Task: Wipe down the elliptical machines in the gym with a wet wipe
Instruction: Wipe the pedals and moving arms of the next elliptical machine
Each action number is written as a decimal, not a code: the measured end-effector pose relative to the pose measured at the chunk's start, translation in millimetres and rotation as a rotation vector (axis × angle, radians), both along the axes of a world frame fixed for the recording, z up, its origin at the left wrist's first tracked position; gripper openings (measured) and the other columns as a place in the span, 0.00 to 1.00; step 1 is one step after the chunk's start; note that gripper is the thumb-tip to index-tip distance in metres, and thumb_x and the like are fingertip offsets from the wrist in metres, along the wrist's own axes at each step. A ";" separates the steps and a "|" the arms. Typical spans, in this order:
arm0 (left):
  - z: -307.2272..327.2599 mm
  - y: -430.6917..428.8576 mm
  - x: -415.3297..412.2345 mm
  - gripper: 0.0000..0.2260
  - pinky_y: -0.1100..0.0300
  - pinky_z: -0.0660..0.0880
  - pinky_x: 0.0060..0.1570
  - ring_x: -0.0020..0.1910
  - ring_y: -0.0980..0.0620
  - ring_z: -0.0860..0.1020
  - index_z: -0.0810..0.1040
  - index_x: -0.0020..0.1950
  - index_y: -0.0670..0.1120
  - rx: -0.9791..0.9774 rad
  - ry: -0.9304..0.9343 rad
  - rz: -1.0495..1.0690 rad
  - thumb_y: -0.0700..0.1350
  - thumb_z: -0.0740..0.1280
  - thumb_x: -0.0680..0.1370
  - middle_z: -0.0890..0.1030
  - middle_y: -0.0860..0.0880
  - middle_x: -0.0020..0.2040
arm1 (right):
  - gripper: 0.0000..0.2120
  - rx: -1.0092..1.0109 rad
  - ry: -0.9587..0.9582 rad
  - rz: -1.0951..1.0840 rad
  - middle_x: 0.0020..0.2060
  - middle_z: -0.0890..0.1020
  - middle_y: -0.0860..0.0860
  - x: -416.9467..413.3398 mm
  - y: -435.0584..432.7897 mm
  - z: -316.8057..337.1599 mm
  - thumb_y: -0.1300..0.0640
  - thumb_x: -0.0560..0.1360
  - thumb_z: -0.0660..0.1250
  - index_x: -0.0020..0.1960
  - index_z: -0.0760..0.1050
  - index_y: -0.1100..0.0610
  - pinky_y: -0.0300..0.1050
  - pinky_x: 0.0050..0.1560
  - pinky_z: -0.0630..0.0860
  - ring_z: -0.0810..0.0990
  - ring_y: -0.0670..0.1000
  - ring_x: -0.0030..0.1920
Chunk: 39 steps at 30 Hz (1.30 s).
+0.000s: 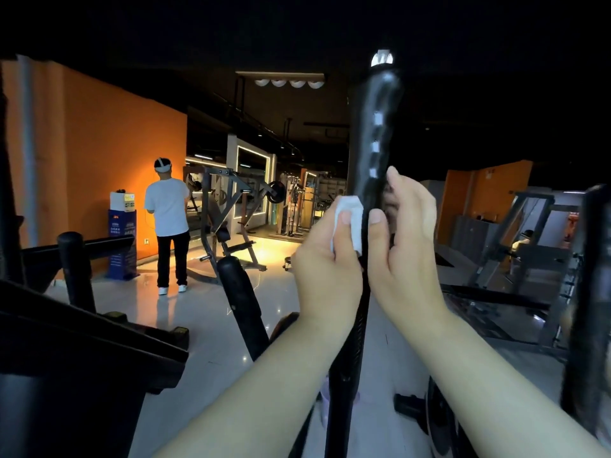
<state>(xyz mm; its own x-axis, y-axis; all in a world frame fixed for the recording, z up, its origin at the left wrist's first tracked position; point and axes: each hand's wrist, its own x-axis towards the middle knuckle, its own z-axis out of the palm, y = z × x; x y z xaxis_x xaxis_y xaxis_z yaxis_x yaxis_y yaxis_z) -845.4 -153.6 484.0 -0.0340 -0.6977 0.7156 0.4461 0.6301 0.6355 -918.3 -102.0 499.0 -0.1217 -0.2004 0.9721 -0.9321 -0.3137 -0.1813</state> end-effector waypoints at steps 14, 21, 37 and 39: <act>17.5 -0.7 6.7 0.14 0.73 0.72 0.43 0.50 0.57 0.83 0.83 0.65 0.44 -0.032 -0.003 0.013 0.46 0.61 0.86 0.86 0.47 0.52 | 0.16 -0.107 -0.001 0.049 0.65 0.67 0.49 0.2 -5.7 42.2 0.62 0.83 0.60 0.71 0.67 0.59 0.47 0.68 0.73 0.72 0.49 0.66; 44.1 -3.2 1.4 0.15 0.66 0.77 0.47 0.43 0.60 0.81 0.78 0.71 0.54 -0.105 0.013 -0.009 0.48 0.62 0.85 0.84 0.54 0.46 | 0.23 -0.058 -0.053 0.085 0.65 0.63 0.40 3.3 -6.2 42.5 0.59 0.85 0.58 0.79 0.61 0.58 0.40 0.68 0.71 0.70 0.42 0.66; 112.5 -17.3 5.9 0.13 0.75 0.73 0.41 0.42 0.74 0.77 0.80 0.66 0.52 -0.382 0.057 0.070 0.43 0.59 0.87 0.81 0.68 0.50 | 0.24 -0.150 -0.129 0.166 0.72 0.63 0.50 3.8 -27.7 79.2 0.58 0.86 0.54 0.81 0.56 0.54 0.48 0.70 0.71 0.67 0.44 0.70; 115.0 -20.3 6.5 0.14 0.80 0.70 0.45 0.50 0.77 0.75 0.78 0.67 0.53 -0.436 0.050 0.100 0.42 0.58 0.87 0.78 0.69 0.54 | 0.24 -0.159 -0.131 0.188 0.73 0.62 0.51 2.0 -32.2 75.7 0.58 0.86 0.54 0.81 0.55 0.54 0.50 0.70 0.71 0.67 0.45 0.71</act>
<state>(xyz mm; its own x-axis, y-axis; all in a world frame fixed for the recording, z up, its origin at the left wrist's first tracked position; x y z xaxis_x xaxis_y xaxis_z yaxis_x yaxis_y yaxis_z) -838.8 -173.9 599.0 0.0604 -0.3284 0.9426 0.3930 0.8759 0.2800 -916.4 -134.2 574.7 -0.2232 -0.0774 0.9717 -0.8268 -0.5130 -0.2307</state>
